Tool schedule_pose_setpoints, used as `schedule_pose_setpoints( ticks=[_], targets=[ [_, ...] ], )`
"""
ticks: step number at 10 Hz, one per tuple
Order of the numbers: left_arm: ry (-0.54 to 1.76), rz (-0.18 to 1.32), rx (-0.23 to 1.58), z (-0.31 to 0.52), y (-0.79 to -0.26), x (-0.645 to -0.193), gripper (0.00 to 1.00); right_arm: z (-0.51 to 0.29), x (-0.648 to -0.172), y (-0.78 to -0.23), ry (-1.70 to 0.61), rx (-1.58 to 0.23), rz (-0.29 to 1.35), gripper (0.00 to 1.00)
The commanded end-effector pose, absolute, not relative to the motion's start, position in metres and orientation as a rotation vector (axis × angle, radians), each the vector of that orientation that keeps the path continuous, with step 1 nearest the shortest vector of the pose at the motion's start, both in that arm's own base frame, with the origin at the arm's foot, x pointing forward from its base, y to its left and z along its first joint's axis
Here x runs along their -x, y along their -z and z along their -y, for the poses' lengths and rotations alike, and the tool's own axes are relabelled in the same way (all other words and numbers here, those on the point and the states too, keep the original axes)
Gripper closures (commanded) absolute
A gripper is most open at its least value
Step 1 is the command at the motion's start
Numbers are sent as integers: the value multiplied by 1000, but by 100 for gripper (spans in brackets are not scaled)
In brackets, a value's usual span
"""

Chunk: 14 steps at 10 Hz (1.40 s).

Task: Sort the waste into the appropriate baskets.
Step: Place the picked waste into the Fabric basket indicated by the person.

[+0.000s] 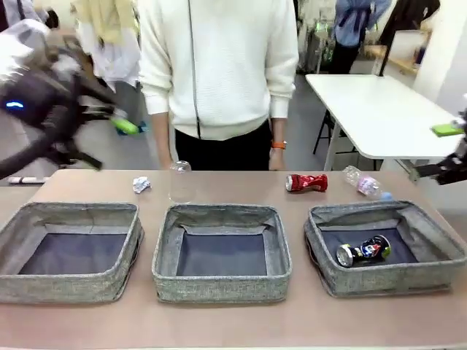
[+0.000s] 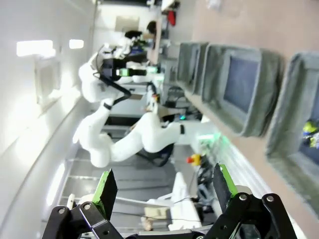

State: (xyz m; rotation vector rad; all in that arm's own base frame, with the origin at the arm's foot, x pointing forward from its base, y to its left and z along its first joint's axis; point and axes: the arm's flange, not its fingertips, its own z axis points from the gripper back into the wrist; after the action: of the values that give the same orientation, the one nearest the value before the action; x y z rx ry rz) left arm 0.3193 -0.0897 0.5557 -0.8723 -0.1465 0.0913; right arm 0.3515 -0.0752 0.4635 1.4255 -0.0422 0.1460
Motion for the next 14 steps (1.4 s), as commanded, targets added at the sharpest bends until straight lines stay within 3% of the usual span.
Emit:
schedule_pose_setpoints(
  ticks=[1, 4, 7, 8, 14],
  targets=[
    [-100, 174, 1142, 35, -541, -307, 0, 48, -346, -472, -35, -1412, 9, 0],
    [-182, 343, 1452, -32, -485, -266, 0, 28, -349, -473, 15, -1372, 49, 0],
    [-298, 225, 1469, -48, -421, -225, 0, 34, -359, -476, 67, -1366, 75, 0],
    [-237, 340, 1472, -88, -517, -300, 0, 41, -353, -471, 2, -1360, 53, 0],
    [-237, 340, 1472, -88, -517, -300, 0, 41, -353, -471, 2, -1360, 53, 0]
  ],
)
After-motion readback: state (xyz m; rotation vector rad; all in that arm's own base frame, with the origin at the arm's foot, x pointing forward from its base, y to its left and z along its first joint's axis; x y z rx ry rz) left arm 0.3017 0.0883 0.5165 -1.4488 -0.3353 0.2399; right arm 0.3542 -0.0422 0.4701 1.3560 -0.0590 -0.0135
